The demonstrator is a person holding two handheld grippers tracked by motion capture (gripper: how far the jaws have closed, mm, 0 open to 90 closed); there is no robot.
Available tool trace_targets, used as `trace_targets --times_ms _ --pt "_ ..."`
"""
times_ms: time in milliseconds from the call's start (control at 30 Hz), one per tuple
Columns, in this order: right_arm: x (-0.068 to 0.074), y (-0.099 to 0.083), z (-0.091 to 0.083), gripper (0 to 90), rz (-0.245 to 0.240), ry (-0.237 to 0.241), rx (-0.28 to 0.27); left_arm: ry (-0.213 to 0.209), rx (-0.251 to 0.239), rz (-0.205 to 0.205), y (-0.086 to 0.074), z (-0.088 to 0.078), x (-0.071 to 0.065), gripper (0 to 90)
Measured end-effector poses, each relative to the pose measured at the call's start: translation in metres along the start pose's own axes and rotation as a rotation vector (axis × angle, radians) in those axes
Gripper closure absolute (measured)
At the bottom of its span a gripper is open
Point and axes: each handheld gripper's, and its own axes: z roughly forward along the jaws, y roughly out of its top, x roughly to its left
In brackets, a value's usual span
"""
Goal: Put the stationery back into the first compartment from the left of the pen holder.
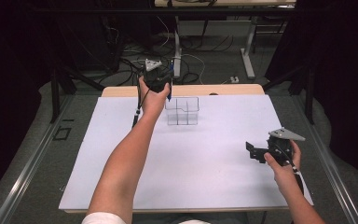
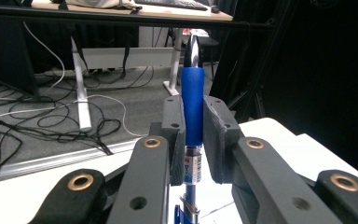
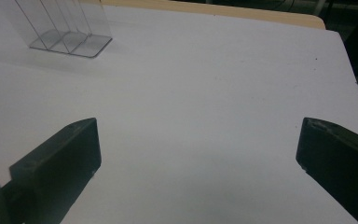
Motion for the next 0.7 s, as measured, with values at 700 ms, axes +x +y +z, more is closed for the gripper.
trace_targets --times_ms 700 --pt "0.0 0.0 -0.001 0.0 -0.009 -0.001 0.002 0.023 0.025 0.031 -0.022 0.013 0.004 79.4"
